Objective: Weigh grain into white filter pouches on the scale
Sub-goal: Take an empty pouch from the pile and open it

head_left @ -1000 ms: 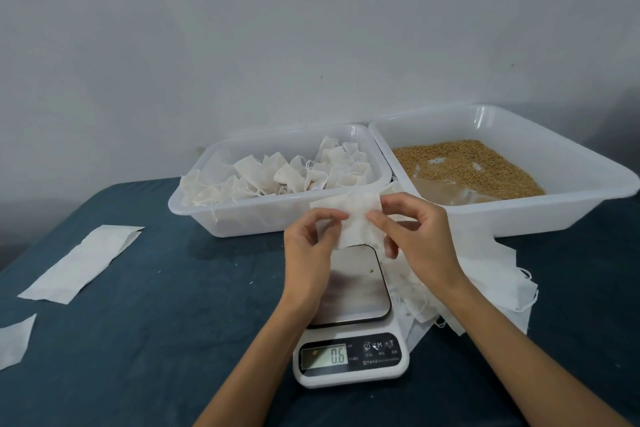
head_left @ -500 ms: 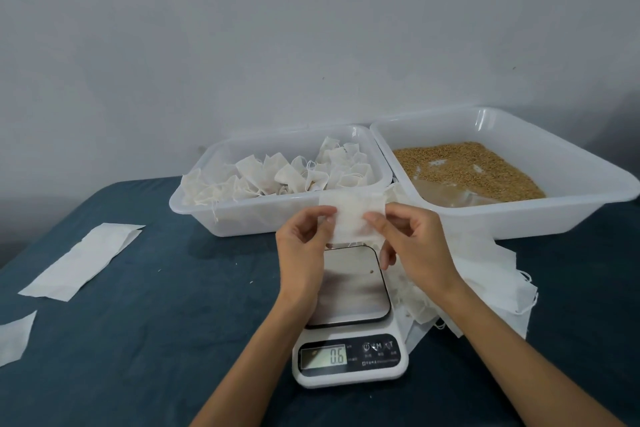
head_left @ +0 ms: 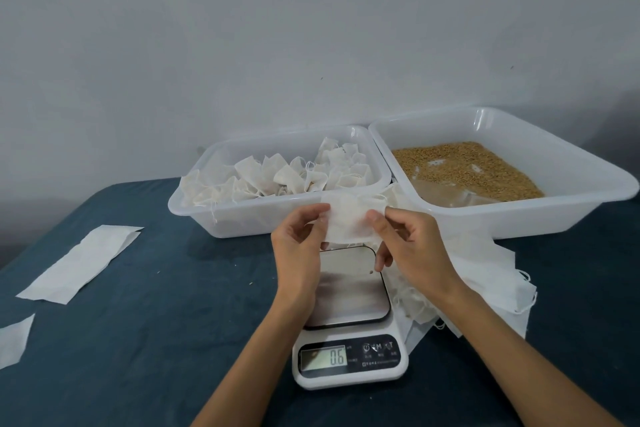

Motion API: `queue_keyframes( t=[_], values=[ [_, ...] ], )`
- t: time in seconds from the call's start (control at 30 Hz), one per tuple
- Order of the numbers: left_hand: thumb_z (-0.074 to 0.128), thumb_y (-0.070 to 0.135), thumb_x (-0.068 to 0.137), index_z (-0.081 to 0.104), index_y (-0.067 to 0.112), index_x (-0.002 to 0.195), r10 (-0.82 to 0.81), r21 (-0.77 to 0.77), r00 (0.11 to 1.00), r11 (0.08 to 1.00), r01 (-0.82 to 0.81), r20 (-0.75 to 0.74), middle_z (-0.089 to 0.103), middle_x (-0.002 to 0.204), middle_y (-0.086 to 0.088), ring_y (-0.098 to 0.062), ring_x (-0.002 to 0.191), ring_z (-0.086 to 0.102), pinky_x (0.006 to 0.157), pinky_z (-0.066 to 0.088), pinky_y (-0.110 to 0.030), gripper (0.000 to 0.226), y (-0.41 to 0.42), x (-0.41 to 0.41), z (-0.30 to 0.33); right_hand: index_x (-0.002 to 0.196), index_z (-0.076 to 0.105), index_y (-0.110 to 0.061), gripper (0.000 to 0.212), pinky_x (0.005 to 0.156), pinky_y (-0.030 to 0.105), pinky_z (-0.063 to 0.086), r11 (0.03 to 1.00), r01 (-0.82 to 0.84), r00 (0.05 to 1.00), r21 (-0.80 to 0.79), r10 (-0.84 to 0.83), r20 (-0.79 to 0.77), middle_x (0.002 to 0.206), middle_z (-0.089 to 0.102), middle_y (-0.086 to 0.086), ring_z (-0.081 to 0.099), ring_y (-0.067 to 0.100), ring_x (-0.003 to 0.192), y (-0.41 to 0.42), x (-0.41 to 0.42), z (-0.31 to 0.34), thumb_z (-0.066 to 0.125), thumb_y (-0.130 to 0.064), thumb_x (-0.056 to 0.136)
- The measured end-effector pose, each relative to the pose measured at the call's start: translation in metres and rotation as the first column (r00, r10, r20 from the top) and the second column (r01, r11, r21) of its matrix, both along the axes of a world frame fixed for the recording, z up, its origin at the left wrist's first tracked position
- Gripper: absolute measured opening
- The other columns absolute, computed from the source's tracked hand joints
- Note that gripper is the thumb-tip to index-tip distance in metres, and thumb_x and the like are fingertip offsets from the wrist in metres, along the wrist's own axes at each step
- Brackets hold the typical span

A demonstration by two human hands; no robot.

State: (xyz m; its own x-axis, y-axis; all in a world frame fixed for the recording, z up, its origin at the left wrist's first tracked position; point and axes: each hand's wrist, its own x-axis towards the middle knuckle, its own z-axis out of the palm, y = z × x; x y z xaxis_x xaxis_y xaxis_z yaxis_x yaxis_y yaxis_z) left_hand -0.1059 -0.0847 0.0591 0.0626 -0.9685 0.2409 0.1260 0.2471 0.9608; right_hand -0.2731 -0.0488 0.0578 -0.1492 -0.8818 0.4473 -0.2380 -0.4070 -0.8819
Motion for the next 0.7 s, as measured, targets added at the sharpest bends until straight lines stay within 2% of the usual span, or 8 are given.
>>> queue_keyframes(
  t=[0.13,0.23,0.3,0.37,0.47,0.53,0.63,0.7],
  values=[
    [0.063,0.000,0.101,0.076,0.014,0.103,0.005,0.026,1.000,1.000,-0.004,-0.019,0.076,0.089,0.007,-0.007,0.081,0.065,0.072,0.053,-0.027,0.020,0.000,0.002,0.003,0.060,0.043,-0.023,0.046,0.039,0.022,0.035,1.000,0.013,1.000,0.010,-0.013,-0.006,0.053,0.033,0.000,0.067,0.030,0.045,0.003,0.000,0.005,0.059,-0.038,0.101],
    [0.063,0.000,0.100,0.075,0.023,0.102,0.078,-0.068,0.995,0.995,-0.075,0.056,0.070,0.085,0.003,-0.005,0.077,0.062,0.074,0.050,-0.024,0.026,0.004,0.004,0.007,0.062,0.045,-0.013,0.049,0.037,0.034,0.034,0.999,0.044,0.999,0.018,-0.044,-0.030,0.050,0.036,0.009,0.066,0.028,0.042,0.004,-0.004,0.009,0.059,-0.039,0.101],
    [0.067,0.004,0.095,0.073,0.028,0.111,0.075,-0.241,0.977,0.970,-0.025,0.202,0.069,0.109,0.006,-0.003,0.096,0.065,0.082,0.050,-0.019,0.029,0.009,0.005,0.010,0.064,0.048,-0.007,0.050,0.039,0.040,0.035,0.998,0.052,0.996,0.024,-0.050,-0.072,0.051,0.038,0.016,0.065,0.027,0.041,0.004,-0.007,0.013,0.059,-0.039,0.101],
    [0.073,0.019,0.087,0.064,0.030,0.130,-0.013,-0.314,0.912,0.937,0.154,0.410,0.062,0.134,0.014,-0.004,0.129,0.056,0.103,0.044,-0.017,0.045,0.016,0.004,0.010,0.066,0.054,-0.005,0.050,0.040,0.033,0.037,0.999,0.041,0.988,0.023,-0.037,-0.152,0.051,0.042,0.017,0.064,0.025,0.040,0.004,-0.011,0.020,0.060,-0.042,0.100],
    [0.076,0.025,0.084,0.052,0.024,0.146,-0.076,-0.279,0.780,0.909,0.310,0.622,0.055,0.142,0.016,-0.005,0.135,0.048,0.119,0.037,-0.038,0.067,0.022,-0.004,0.003,0.071,0.062,-0.009,0.048,0.041,0.022,0.035,0.999,-0.011,0.959,0.050,0.024,-0.281,0.048,0.045,0.013,0.062,0.022,0.038,0.005,-0.015,0.036,0.059,-0.048,0.099],
    [0.078,0.014,0.087,0.052,0.018,0.147,-0.050,-0.274,0.768,0.918,0.287,0.638,0.059,0.139,0.009,-0.012,0.130,0.052,0.116,0.039,-0.045,0.066,0.022,-0.006,0.002,0.079,0.071,-0.022,0.045,0.041,0.020,0.037,0.990,-0.076,0.929,0.116,0.113,-0.353,0.046,0.050,0.011,0.062,0.020,0.037,0.007,-0.015,0.051,0.055,-0.060,0.096],
    [0.077,0.008,0.087,0.054,0.020,0.143,-0.093,-0.227,0.801,0.934,0.276,0.591,0.065,0.129,0.009,-0.007,0.120,0.057,0.106,0.046,-0.030,0.061,0.021,-0.004,0.006,0.085,0.072,-0.034,0.057,0.042,0.020,0.042,0.954,-0.137,0.880,0.267,0.241,-0.409,0.047,0.059,0.012,0.062,0.017,0.038,0.009,-0.012,0.071,0.043,-0.084,0.084],
    [0.076,0.011,0.087,0.056,0.023,0.137,-0.136,-0.209,0.812,0.930,0.302,0.568,0.067,0.121,0.013,-0.005,0.113,0.061,0.096,0.046,-0.019,0.055,0.024,-0.005,0.008,0.081,0.068,-0.019,0.076,0.044,0.023,0.043,0.930,-0.139,0.851,0.341,0.289,-0.440,0.054,0.063,0.017,0.065,0.019,0.040,0.009,-0.008,0.083,0.038,-0.089,0.079]
  ],
)
